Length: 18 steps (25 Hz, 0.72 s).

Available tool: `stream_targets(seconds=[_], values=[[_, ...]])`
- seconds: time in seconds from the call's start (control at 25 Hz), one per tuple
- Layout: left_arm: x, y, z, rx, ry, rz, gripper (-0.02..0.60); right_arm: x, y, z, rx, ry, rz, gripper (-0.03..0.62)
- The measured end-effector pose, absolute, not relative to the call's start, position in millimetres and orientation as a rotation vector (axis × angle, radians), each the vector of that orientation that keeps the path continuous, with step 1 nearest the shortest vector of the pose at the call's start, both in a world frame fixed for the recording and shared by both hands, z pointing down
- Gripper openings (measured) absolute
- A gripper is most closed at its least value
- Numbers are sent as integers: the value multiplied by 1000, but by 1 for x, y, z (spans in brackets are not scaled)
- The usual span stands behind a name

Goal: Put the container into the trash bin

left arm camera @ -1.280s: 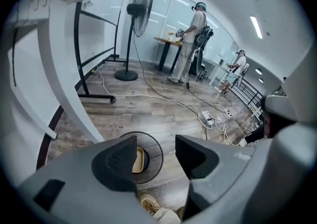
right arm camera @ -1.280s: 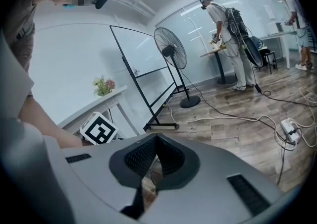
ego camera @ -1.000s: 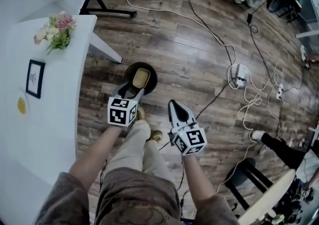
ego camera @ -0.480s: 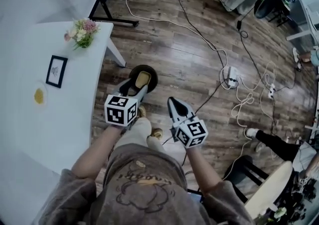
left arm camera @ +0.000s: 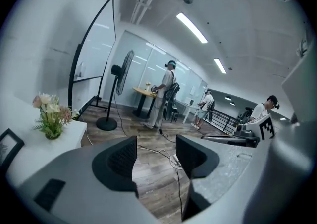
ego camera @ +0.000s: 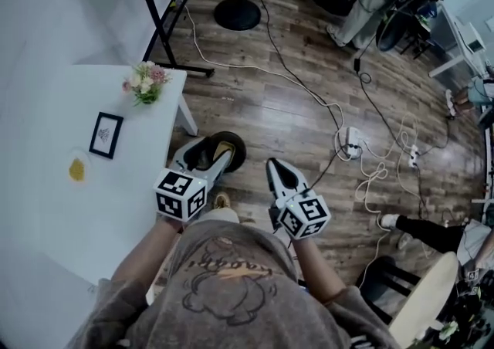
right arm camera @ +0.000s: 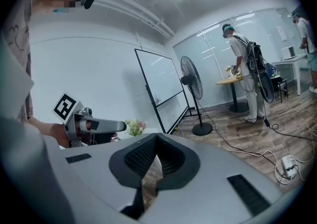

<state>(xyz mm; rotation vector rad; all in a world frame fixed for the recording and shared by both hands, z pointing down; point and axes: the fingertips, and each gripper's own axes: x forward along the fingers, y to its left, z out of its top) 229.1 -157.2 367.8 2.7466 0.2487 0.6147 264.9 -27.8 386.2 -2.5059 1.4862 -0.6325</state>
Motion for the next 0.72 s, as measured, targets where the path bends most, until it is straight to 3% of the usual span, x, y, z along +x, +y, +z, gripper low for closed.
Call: stream_targets(seconds=[0.44,0.72], values=[[207,-160,300,2781,325,355,227,261,-21,333,-2518,1467,-511,2],[202,-163,292,2826,249,260,130,262,-22,324,-2508,1488,-466,2]])
